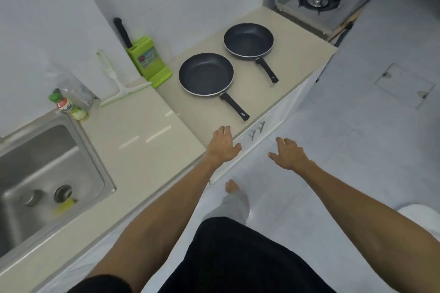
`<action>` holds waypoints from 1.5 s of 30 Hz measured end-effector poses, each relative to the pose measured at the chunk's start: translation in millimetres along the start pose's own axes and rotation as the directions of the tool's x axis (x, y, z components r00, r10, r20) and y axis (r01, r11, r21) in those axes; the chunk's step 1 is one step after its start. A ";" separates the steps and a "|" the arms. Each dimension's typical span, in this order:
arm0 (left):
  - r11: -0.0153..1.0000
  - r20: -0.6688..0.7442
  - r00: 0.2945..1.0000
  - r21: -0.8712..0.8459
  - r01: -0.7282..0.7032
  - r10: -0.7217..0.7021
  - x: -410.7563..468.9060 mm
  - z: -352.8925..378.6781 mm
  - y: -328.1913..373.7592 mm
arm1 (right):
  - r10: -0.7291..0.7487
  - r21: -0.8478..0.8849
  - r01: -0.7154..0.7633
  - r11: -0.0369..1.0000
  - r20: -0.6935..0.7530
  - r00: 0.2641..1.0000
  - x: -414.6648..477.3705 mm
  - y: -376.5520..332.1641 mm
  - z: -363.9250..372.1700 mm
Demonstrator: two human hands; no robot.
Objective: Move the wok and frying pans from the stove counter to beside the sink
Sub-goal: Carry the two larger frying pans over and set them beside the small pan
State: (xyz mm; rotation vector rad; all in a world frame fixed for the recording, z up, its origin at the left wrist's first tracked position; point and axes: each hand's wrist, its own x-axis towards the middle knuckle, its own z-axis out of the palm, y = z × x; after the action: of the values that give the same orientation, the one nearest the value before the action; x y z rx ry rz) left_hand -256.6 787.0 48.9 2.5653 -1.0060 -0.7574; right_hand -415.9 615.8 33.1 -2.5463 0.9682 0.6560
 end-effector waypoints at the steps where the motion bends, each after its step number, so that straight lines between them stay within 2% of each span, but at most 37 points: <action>1: 0.999 0.001 1.000 -0.021 0.032 -0.032 9.9 0.6 -2.3 | -0.027 0.011 0.027 1.000 -0.001 1.000 14.3 -4.1 -6.1; 7: 0.986 0.008 0.991 -0.101 0.132 -0.132 94.7 -7.8 -1.7 | -0.097 0.100 0.102 0.990 -0.048 0.994 115.4 -11.7 -57.7; 13: 0.955 0.055 0.977 -0.209 0.212 -0.205 164.3 -13.4 12.8 | 0.001 0.051 0.001 0.999 -0.026 1.000 196.9 18.9 -100.3; 24: 0.808 0.099 0.898 -0.401 0.431 -0.429 236.6 4.5 6.3 | -0.152 -0.016 0.152 0.988 -0.122 0.981 283.5 -6.4 -121.2; 26: 0.734 0.106 0.866 -0.486 0.474 -0.489 249.1 6.4 7.3 | -0.180 -0.009 0.180 0.984 -0.153 0.972 300.3 -6.1 -127.1; 28: 0.607 0.138 0.808 -0.591 0.531 -0.573 257.4 9.9 8.1 | -0.211 -0.012 0.212 0.977 -0.156 0.965 316.3 -4.1 -132.5; 32: 0.204 0.309 0.635 -0.771 0.603 -0.708 277.0 17.6 19.2 | -0.272 -0.053 0.267 0.962 -0.130 0.954 348.3 17.7 -144.2; 34: -0.005 0.389 0.591 -0.837 0.547 -0.707 288.1 18.4 27.0 | -0.289 -0.059 0.285 0.957 -0.106 0.951 366.8 28.7 -151.0; 35: -0.067 0.402 0.578 -0.855 0.513 -0.710 292.4 19.3 29.6 | -0.301 -0.054 0.297 0.953 -0.095 0.949 375.4 33.4 -153.5; 37: -0.105 0.397 0.551 -0.868 0.486 -0.734 297.1 21.5 31.7 | -0.317 -0.041 0.314 0.948 -0.090 0.944 390.6 41.3 -157.5; 40: -0.098 0.359 0.544 -0.888 0.450 -0.759 302.6 19.2 36.8 | -0.289 0.013 0.291 0.957 -0.077 0.954 415.3 50.0 -163.3; 43: -0.081 0.295 0.568 -0.925 0.371 -0.768 308.3 11.1 45.5 | -0.192 0.263 0.177 0.948 0.031 0.981 439.2 46.7 -169.7; 45: -0.099 0.276 0.585 -0.944 0.316 -0.763 311.9 3.3 49.1 | -0.138 0.454 0.053 0.889 0.157 0.978 452.7 38.5 -174.8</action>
State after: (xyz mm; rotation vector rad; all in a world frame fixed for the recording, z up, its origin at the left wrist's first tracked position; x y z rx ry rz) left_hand -92.1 535.2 -47.1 1.5848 0.7736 -0.6514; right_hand -90.8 267.1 -65.5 -2.0705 0.8119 0.5527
